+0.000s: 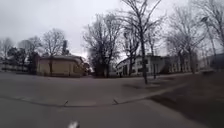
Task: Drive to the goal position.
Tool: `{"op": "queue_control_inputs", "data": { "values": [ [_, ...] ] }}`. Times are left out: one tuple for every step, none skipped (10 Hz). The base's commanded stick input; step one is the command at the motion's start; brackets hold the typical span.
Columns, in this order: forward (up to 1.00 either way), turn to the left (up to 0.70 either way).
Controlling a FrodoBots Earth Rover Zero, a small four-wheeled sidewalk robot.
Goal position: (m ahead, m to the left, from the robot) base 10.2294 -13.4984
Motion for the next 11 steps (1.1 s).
{"op": "queue_control_inputs", "data": {
  "values": [
    [1.0, 0.0],
    [1.0, 0.0],
    [1.0, 0.0],
    [1.0, 0.0],
    [1.0, 0.0],
    [1.0, 0.0],
    [1.0, 0.0],
    [1.0, 0.0],
    [1.0, 0.0],
    [1.0, 0.0],
    [1.0, 0.0]
  ]
}}
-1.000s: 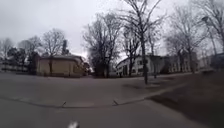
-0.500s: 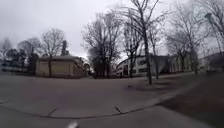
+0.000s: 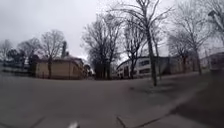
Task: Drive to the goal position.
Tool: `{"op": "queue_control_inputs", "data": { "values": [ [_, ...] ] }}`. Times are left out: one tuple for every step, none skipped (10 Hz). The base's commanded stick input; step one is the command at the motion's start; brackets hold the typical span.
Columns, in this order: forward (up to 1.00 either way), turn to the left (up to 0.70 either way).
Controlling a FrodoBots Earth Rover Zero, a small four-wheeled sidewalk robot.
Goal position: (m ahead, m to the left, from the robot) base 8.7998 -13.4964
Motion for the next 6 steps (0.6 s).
{"op": "queue_control_inputs", "data": {
  "values": [
    [1.0, 0.0],
    [1.0, 0.0],
    [1.0, 0.0],
    [1.0, 0.0],
    [1.0, 0.0],
    [1.0, 0.0]
  ]
}}
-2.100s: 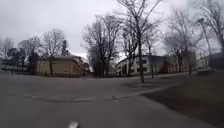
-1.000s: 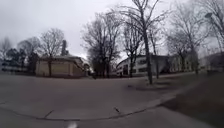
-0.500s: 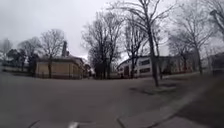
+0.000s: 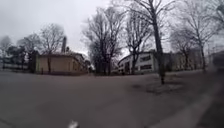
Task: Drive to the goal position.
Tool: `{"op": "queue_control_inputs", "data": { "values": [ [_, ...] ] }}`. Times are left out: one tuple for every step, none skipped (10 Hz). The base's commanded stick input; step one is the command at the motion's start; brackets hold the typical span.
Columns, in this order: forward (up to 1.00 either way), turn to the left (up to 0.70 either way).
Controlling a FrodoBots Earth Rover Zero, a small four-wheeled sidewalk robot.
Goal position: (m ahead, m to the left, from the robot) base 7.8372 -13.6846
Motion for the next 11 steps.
{"op": "queue_control_inputs", "data": {
  "values": [
    [1.0, 0.0],
    [1.0, 0.0],
    [1.0, 0.0],
    [1.0, 0.0],
    [1.0, 0.0],
    [1.0, 0.0],
    [1.0, 0.0],
    [1.0, 0.0],
    [1.0, 0.0],
    [1.0, 0.0],
    [1.0, 0.0]
  ]
}}
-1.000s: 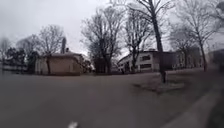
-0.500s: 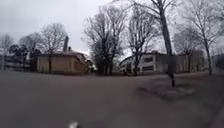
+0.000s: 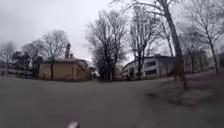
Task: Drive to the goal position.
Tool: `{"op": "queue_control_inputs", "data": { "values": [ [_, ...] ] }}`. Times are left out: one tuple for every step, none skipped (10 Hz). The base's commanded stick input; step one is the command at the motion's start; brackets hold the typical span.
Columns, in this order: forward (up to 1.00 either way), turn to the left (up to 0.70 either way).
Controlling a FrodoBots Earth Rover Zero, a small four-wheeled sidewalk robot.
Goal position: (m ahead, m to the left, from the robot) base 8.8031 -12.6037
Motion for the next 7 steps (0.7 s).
{"op": "queue_control_inputs", "data": {
  "values": [
    [1.0, 0.0],
    [1.0, 0.0],
    [1.0, 0.0],
    [1.0, 0.0],
    [1.0, 0.0],
    [1.0, 0.0],
    [1.0, -0.05]
  ]
}}
